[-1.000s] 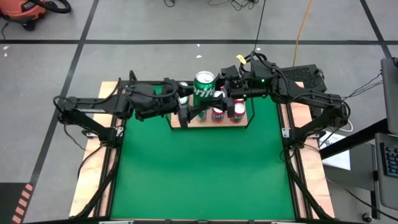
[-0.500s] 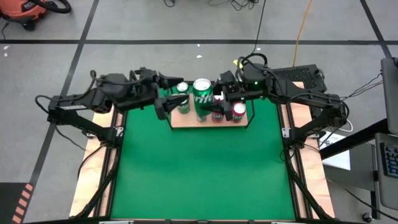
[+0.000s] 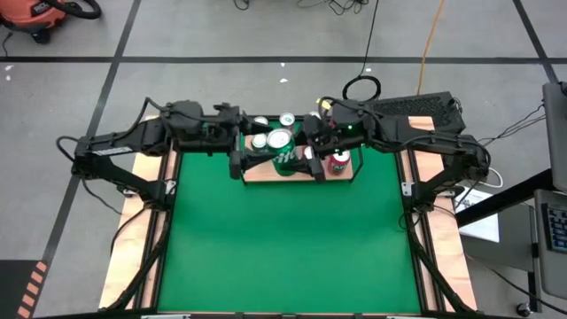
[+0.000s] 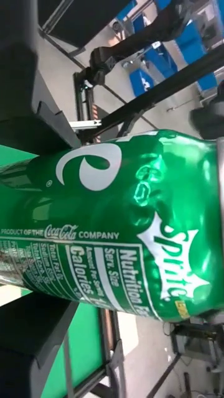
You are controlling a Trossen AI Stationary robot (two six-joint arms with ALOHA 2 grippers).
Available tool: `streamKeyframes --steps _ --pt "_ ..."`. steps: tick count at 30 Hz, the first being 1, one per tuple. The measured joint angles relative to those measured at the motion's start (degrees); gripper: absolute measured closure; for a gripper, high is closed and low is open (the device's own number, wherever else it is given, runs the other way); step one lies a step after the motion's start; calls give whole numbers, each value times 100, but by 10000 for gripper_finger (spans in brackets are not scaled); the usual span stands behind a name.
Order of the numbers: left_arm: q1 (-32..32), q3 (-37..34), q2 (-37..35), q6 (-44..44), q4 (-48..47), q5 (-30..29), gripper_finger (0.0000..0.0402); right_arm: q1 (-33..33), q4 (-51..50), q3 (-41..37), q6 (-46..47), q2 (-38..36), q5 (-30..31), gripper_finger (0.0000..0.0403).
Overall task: Place canned beverage on shelf
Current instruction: Put the green soda can on the shelf aligned with the other green soda can on the shelf
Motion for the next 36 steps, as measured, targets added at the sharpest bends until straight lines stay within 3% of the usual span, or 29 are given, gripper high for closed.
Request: streamKeyframes --steps 15,27,36 --pt "36 -9 429 698 -341 71 9 -2 -94 0 -73 244 -7 109" --pt "38 -4 504 550 -271 69 59 -76 -205 2 -82 244 -7 109" --pt "76 -4 396 103 -324 75 61 -85 -291 4 -51 244 -10 109"
